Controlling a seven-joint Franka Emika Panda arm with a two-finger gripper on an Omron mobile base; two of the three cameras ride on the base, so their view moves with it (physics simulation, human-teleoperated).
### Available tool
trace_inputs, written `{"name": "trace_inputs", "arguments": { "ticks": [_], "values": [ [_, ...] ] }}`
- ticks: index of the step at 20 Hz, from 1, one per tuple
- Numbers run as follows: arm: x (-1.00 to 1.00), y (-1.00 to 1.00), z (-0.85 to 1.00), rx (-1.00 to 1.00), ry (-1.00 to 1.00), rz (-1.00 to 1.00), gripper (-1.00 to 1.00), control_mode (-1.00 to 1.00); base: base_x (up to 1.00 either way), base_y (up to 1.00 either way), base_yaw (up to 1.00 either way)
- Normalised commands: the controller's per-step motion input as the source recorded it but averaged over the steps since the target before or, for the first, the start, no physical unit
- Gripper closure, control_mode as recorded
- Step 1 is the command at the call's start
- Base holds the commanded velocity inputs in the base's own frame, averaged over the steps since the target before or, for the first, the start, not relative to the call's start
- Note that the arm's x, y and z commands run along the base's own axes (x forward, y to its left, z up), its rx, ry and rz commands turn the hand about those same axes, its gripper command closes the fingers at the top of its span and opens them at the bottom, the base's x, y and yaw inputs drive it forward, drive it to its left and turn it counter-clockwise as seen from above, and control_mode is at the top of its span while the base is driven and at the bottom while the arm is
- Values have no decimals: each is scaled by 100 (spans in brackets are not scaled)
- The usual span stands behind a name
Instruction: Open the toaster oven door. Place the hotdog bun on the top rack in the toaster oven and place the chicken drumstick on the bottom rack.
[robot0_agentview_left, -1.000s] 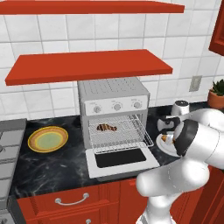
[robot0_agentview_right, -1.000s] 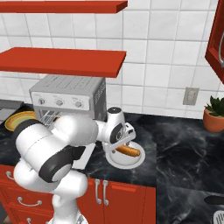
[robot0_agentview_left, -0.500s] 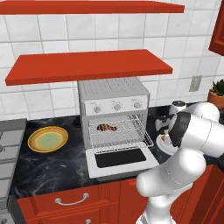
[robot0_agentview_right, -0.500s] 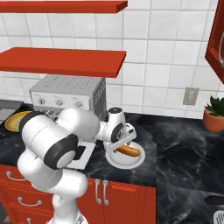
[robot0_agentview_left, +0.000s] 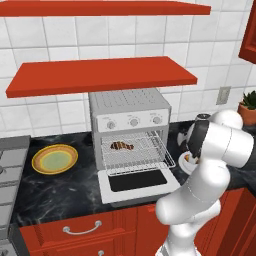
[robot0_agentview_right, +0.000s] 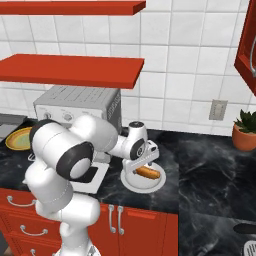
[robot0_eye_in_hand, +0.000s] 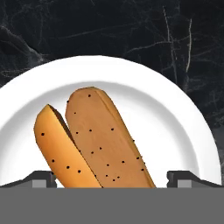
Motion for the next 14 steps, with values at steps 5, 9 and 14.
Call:
{"name": "trace_inputs", "arguments": {
  "ticks": [5, 9, 14],
  "values": [
    [0, 0, 0, 0, 0, 0, -100, -100, 0, 0, 0],
    [0, 0, -2, 0, 0, 0, 100, -100, 0, 0, 0],
    [-32, 0, 0, 2, 0, 3, 100, -100, 0, 0, 0]
  ]
}}
